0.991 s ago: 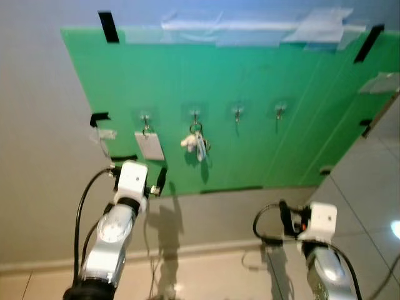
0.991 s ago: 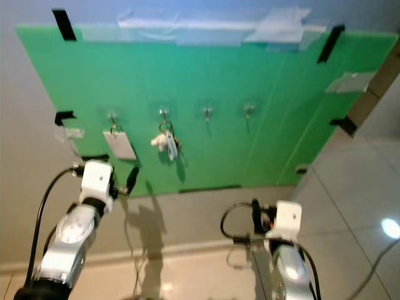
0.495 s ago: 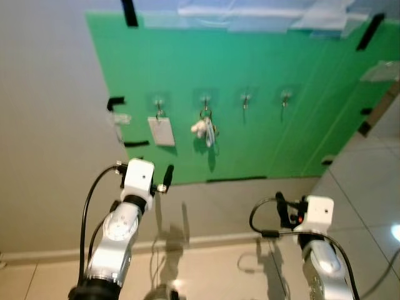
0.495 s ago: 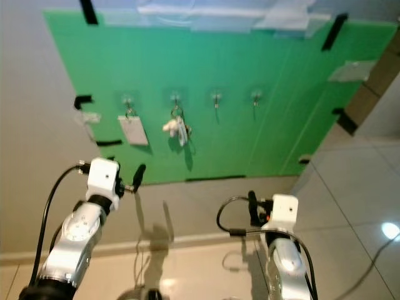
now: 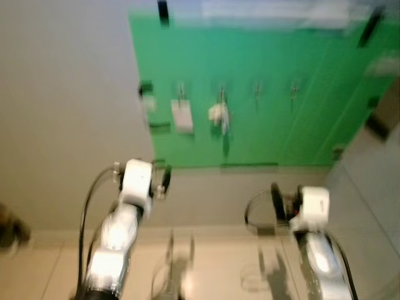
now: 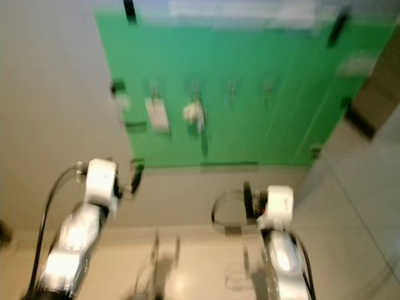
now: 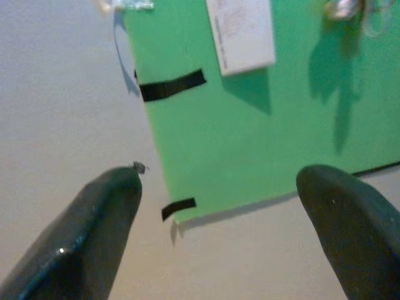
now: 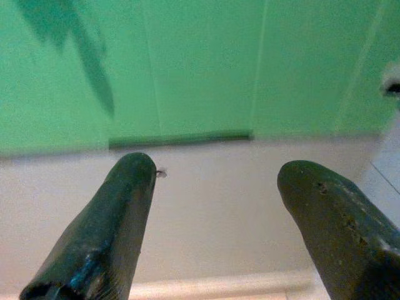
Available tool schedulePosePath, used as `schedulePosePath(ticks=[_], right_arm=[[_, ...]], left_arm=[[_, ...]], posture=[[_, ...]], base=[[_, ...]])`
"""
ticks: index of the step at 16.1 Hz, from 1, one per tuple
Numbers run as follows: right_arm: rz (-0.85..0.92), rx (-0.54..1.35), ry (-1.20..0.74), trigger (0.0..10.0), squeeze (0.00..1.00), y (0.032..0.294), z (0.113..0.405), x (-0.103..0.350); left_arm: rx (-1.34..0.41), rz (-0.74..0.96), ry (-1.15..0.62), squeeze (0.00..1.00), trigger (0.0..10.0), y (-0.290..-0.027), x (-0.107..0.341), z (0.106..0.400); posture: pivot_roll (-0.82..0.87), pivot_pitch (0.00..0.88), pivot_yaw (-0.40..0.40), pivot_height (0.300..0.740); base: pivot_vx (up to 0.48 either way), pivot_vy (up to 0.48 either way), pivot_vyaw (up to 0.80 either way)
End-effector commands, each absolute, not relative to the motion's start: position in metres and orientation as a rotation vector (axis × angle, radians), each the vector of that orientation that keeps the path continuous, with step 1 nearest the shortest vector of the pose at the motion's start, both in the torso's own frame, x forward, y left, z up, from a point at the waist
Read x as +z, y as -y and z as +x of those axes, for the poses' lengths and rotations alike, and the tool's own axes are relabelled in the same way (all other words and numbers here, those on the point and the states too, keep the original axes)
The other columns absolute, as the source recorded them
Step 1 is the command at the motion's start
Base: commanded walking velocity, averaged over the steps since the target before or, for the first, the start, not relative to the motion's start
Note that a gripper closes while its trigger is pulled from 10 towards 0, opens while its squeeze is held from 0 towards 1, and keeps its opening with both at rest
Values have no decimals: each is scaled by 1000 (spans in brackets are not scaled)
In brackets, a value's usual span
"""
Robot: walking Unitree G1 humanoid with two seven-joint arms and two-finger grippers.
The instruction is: Hang keys on a hook
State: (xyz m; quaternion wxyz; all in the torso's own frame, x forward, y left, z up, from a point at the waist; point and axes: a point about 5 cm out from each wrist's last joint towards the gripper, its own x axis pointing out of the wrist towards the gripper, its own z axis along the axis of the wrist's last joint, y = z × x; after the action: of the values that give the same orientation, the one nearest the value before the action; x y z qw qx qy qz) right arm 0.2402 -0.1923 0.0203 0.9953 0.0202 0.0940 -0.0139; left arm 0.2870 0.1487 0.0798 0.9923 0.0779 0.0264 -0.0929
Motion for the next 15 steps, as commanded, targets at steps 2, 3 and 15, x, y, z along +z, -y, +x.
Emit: schedulePosePath(ticks=[2,3,15], right_arm=[[39,-30,-162,10000,0,192,244,28],[39,-30,-162,10000,0,191,243,29],[39,-77,-159,10000,0,197,238,36]], left_arm=[[-183,170,-48,0,10000,-150,82,287],[-183,170,-48,0,10000,-150,82,287],[-219,149,-65,0,10000,-144,81,288]], posture=[[-23,0,25,740],[-23,0,26,740],[-32,0,31,740]], base=[[-126,0,0],[0,0,0],[0,0,-704]])
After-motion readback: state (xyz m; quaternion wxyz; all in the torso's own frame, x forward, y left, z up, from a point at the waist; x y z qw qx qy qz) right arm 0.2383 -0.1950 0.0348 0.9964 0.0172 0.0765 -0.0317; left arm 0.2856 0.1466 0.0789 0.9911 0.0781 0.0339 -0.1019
